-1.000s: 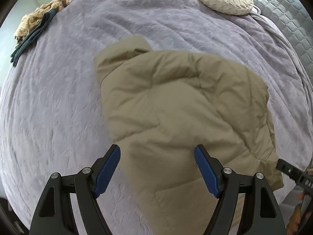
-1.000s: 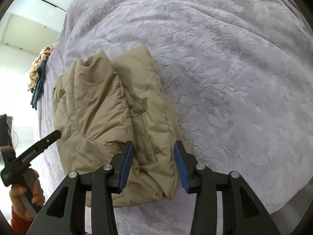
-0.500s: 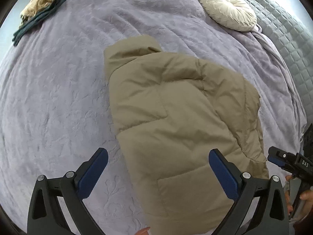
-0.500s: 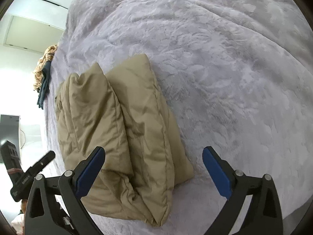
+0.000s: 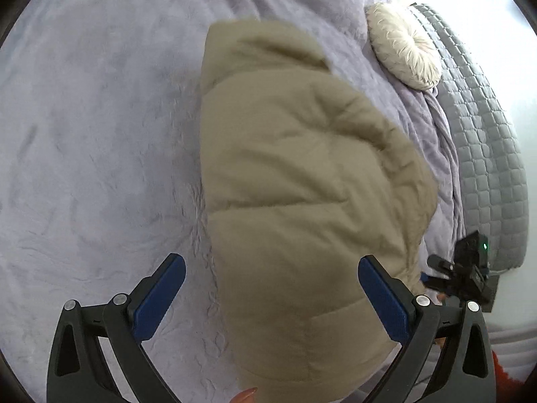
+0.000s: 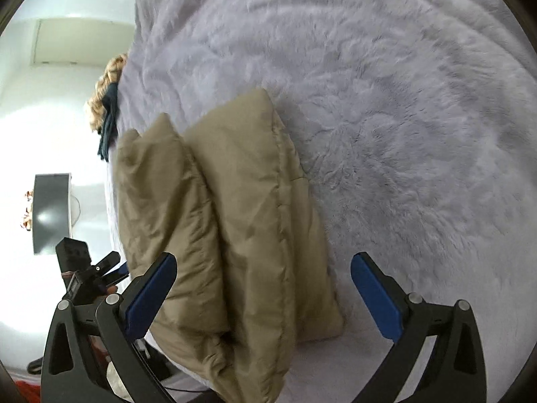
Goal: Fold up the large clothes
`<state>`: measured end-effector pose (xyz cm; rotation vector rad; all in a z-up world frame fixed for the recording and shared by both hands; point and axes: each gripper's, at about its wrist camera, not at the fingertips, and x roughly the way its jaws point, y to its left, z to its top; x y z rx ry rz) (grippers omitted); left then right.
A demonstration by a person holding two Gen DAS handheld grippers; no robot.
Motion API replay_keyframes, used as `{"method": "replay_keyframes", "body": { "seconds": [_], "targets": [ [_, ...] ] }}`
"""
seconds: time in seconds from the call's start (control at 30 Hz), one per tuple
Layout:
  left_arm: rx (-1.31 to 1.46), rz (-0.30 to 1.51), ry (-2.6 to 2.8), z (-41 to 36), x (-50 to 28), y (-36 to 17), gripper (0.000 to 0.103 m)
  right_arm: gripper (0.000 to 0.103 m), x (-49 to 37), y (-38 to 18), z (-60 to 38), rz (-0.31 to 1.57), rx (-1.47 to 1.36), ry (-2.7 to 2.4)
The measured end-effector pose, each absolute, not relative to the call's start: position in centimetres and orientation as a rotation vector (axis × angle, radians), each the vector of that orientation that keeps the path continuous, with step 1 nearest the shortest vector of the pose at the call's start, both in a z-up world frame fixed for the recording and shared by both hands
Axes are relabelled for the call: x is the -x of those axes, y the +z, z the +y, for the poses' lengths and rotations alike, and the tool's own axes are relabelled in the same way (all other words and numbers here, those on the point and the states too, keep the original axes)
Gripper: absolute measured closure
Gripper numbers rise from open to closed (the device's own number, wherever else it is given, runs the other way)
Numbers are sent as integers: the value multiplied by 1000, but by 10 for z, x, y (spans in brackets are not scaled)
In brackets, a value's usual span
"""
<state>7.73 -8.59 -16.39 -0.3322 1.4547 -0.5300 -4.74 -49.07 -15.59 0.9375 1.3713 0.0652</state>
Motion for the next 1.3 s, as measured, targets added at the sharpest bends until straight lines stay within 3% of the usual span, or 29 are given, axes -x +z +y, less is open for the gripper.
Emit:
{"method": "replay_keyframes", "body": {
  "seconds": [0.23,0.4,0.6,0.97,1.03,1.1,1.2,1.3],
  "targets": [
    [568,1465,-648,-78,-72,-198,0,0,29,-171,-490,1312,-1001,235],
    [627,1467,-731,-81,-73,-218,0,0,12,-185,-477,1404,-885,306],
    [680,1491,-798,-96,-86,-243,0,0,-13,-227,-463,1431,-980,401],
    [735,1529,-848,-126,-99,-265,0,0,-34,-251,-446,1446,-1065,404],
    [723,1520,-850,-128,-97,-261,0,6,-32,-250,-446,1447,-1085,398],
    [709,1499,-859,-134,-95,-252,3,32,-31,-247,-444,1422,-1108,419],
    [703,1471,-866,-137,-94,-238,12,53,-30,-235,-440,1382,-1101,432],
    [712,1436,-886,-136,-94,-222,15,58,-31,-220,-432,1348,-1096,451]
  ]
}}
